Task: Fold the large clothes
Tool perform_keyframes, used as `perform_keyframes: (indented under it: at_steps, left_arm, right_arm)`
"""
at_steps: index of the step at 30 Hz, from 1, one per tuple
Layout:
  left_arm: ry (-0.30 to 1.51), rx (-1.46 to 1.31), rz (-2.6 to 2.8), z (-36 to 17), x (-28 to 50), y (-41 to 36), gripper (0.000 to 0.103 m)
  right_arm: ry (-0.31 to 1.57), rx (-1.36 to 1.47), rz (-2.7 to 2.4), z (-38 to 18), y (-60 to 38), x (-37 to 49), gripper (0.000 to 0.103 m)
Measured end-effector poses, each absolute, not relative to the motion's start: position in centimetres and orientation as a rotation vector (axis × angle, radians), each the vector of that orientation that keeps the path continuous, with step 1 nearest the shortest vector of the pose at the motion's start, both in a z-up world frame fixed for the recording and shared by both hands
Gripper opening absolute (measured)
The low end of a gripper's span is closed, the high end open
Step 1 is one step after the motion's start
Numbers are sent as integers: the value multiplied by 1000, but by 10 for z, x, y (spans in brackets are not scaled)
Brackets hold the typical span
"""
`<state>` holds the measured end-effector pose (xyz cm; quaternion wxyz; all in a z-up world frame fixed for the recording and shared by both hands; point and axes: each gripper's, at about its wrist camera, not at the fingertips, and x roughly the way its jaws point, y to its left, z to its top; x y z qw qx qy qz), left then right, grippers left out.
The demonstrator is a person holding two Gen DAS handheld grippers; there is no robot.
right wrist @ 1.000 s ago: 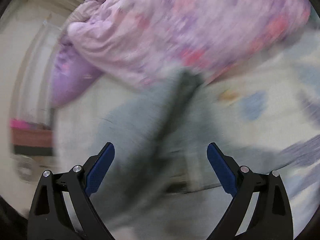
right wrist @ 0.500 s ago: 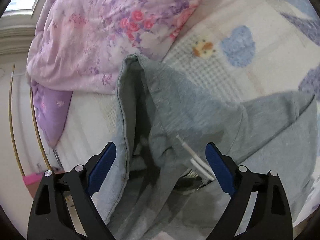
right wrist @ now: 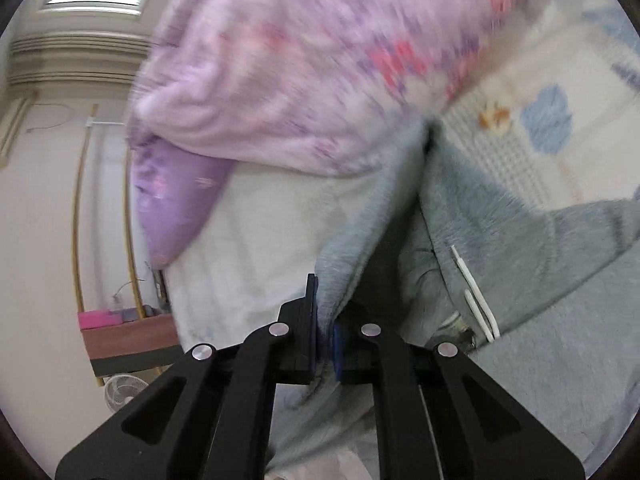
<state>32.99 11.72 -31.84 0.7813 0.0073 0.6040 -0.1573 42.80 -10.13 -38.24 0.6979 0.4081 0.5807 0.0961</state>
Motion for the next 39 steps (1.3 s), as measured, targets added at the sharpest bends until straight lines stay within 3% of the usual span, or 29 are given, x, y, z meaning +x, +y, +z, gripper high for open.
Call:
perform_keyframes:
  at_steps: [5,10,15,21,24,25,26,27,28,29,34,36,37,38,39]
  left_arm:
    - [1295,-32,-293,-299,307,123,8]
    - [1279,-14,-297,-283,265,121,8]
    - [1340,-16,-291,-298,223,122,8]
    - [1460,35,-275,-338,182,118,8]
    - [1522,30,-268,-352,168,117,9]
    - [1537,21,-271,-355,164,115,15]
    - [1554,10,-274,-360,161,113,25]
    - [1561,3,-277,-362,158,112,32]
    - [1569,-12,-286,-368,156,109,49]
    - [1578,-26,-291,-374,153,106,56]
    - [1670,-93,-251,-425,152,96,60]
    - [1696,-131,-195,-451,154,93,58]
    - [1701,-146,-188,-460,154,92,52]
    - [1704,-149,-187,-470,155,90,27]
    - [1718,-121,-165,-482,155,86,17]
  right_arm:
    - [1191,876,298,-304,-117,367,6]
    - [1207,846,256,-278,-128,284,6]
    - [1357,878,166,-312,-130,191,6]
    - [1744,893,23,-422,-115,93,10]
    - [1867,916,31,-444,-109,74,21]
    - [1864,881,24,-440,-110,76,35]
    - [1849,833,11,-433,-113,81,67]
    - [1821,816,4,-428,-117,84,79]
    - [1772,801,-4,-422,-124,90,83]
    - [1745,789,-4,-419,-130,97,83]
    - [1691,773,-87,-440,-158,115,83]
    - [1695,738,-109,-464,-165,127,83]
    - [1695,720,-109,-479,-165,134,83]
    - [1693,716,-94,-494,-165,140,81]
    - [1710,723,-74,-513,-162,146,76]
